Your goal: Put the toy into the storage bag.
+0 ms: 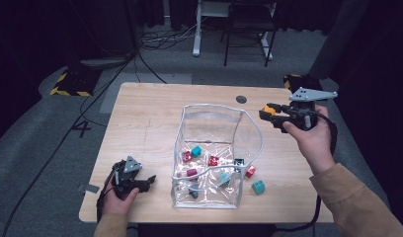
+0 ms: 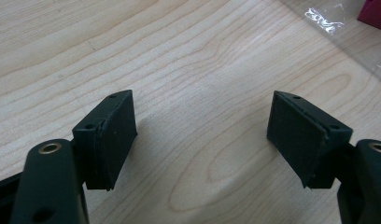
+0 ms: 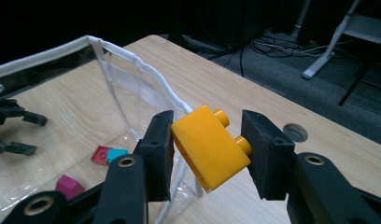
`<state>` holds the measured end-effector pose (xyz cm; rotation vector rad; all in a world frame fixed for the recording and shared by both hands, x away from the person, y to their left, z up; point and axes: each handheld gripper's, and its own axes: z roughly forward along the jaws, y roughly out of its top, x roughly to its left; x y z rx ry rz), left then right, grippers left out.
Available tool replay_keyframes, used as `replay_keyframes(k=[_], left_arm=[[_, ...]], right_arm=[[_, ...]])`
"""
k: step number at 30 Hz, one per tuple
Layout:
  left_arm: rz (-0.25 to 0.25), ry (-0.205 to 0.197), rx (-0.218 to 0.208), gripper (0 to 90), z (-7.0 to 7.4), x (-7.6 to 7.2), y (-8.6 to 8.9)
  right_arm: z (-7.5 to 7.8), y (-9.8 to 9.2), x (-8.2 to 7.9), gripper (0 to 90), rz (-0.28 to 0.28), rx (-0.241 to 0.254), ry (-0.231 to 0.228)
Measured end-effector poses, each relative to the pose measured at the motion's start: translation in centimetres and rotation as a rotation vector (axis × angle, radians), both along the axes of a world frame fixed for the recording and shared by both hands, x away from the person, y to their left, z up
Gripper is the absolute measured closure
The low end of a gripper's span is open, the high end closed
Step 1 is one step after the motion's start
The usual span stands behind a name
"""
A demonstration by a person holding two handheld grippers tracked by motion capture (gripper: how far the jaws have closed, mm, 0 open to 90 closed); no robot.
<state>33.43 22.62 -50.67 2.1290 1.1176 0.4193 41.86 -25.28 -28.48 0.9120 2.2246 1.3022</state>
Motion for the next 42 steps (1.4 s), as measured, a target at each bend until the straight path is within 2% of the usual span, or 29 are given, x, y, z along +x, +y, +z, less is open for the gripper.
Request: replay_keyframes(k=[3,15,33,42], left_arm=[[0.000,0.000,0.000,24.2,0.0,0.0,0.0],[0.000,0.000,0.001,24.2,0.0,0.0,0.0],[0.000,0.000,0.001,24.2,0.0,0.0,0.0],[-0.001,0.000,0.002,24.3,0.0,0.0,0.0]], right_arm=[[0.3,0.6,-0.1,55.8,0.015,0.002,0.001],[1.3,5.5,-0.4,55.8,0.120,-0.017,0.001],[1.3,10.5,-0.9,55.7,0.225,-0.008,0.017],[0.6,13.1,-1.1,55.6,0.269,-0.018,0.040]])
